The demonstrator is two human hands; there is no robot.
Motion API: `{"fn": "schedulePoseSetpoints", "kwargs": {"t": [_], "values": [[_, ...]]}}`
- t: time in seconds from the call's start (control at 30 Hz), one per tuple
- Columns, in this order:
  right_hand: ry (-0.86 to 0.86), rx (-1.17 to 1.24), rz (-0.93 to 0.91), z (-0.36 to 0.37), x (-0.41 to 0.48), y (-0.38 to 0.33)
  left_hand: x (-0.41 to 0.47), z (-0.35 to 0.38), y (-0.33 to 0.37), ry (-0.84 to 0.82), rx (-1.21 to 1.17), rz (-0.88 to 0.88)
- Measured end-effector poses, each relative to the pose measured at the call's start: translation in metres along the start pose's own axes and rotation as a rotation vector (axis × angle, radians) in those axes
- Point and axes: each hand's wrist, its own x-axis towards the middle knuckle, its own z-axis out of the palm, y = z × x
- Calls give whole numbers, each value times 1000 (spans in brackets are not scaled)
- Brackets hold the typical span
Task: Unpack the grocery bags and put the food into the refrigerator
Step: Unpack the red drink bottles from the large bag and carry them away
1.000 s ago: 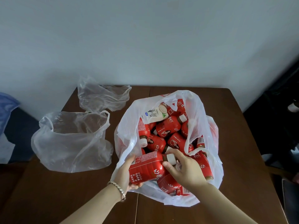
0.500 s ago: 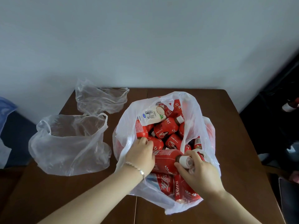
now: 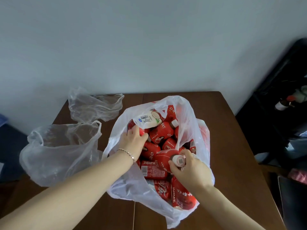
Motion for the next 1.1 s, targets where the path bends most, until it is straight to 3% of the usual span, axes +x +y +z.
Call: {"fn": "schedulePoseSetpoints", "kwargs": {"t": [0.1,0.37,0.53,0.77,1.1], "values": [[-16,-1,5,4,-2,-1,-15,-22,-1,-27,-208,-67],[-38,60,37,-11,-14,-6,-67,-56,8,40,-343,8],[60,86,12,-44,-25,-26,-76,-62,0,-39,-485,31],[250,4,116,-91,-65,-49,-72,-75,-2,-125,-464,302],[570,39,627,-105,-232,-12,-120,-101,100,-62,-222,882]]}}
